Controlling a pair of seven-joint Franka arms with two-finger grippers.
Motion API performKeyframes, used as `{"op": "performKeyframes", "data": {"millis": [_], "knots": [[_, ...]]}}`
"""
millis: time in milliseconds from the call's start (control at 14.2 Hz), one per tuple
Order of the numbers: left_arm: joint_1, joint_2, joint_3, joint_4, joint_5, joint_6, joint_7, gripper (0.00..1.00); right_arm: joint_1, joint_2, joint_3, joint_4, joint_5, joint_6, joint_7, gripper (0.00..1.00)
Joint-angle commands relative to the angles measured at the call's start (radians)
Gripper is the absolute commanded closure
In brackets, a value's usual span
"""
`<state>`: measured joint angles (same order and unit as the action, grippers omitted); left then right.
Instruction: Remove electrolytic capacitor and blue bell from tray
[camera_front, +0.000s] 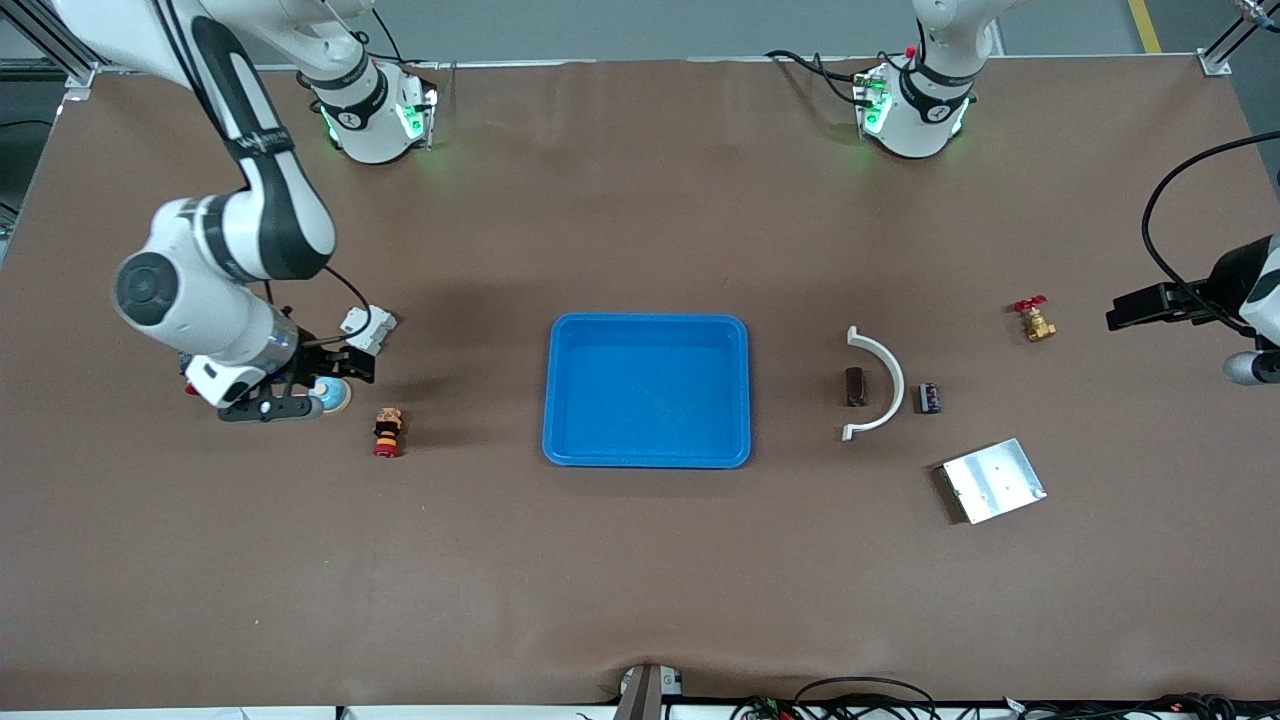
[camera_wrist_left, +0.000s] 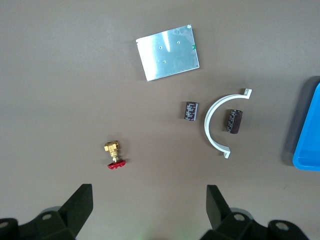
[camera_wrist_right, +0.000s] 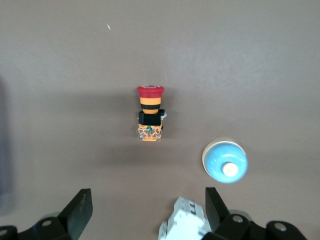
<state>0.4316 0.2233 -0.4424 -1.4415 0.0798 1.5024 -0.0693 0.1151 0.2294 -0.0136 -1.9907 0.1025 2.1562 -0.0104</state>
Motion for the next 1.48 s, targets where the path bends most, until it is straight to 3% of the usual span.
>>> {"op": "performKeyframes", "data": {"millis": [0, 281, 422, 703, 843, 1405], "knots": [[0.013, 0.010, -0.007, 0.021, -0.009, -0.011, -0.001, 0.00, -0.034, 0.011, -0.005, 0.165, -0.067, -0.159, 0.003, 0.00], [0.001, 0.008, -0.002, 0.021, -0.008, -0.011, -0.003, 0.00, -0.081, -0.002, -0.006, 0.272, -0.087, -0.252, 0.003, 0.00], [-0.034, 0.010, 0.045, 0.023, -0.009, -0.011, -0.001, 0.00, -0.094, -0.002, -0.011, 0.335, -0.087, -0.304, 0.000, 0.00], [-0.301, 0.008, 0.319, 0.024, -0.021, -0.016, 0.006, 0.00, -0.126, -0.039, -0.011, 0.351, -0.073, -0.334, 0.007, 0.00], [-0.378, -0.002, 0.405, 0.024, -0.025, -0.014, 0.006, 0.00, -0.135, -0.061, -0.011, 0.381, -0.070, -0.387, 0.009, 0.00], [-0.392, -0.036, 0.427, 0.013, -0.074, 0.007, 0.003, 0.00, -0.146, -0.074, -0.016, 0.529, -0.084, -0.602, 0.006, 0.00]]}}
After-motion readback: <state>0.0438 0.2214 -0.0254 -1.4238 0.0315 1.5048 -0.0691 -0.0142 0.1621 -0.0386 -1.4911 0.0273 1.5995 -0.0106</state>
